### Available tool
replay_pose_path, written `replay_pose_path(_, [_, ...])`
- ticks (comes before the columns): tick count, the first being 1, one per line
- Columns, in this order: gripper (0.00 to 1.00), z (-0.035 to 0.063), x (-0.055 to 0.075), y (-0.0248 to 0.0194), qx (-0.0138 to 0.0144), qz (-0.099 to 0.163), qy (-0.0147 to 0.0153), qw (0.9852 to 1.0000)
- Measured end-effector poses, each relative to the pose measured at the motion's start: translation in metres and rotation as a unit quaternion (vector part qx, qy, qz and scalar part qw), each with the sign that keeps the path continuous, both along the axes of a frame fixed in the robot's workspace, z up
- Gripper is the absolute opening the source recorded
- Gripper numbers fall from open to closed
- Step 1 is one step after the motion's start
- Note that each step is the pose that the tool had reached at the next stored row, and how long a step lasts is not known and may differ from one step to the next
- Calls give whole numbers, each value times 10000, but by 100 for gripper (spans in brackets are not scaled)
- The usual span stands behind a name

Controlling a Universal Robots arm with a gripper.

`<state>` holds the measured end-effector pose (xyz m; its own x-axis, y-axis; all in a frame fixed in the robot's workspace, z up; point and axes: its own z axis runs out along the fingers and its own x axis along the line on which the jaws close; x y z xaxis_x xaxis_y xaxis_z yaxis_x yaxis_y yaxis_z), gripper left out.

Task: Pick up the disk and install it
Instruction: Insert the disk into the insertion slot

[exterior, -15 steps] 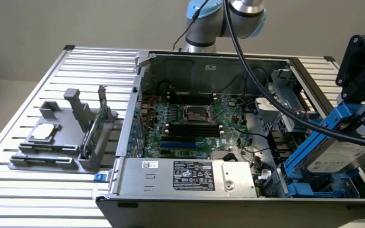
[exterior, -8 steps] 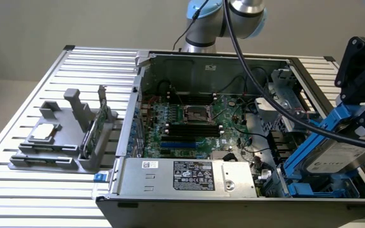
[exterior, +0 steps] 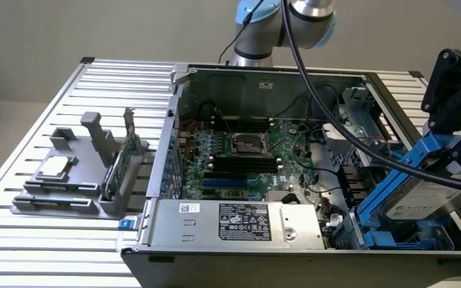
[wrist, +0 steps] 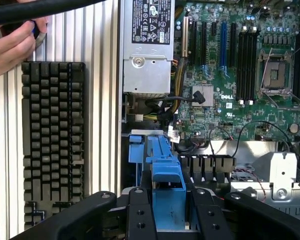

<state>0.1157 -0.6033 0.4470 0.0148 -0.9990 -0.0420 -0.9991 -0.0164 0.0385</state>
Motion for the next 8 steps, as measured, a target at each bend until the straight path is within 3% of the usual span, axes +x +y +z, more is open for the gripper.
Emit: replay_pose_path(8, [33,-22,0,0,-1,0,0,10000])
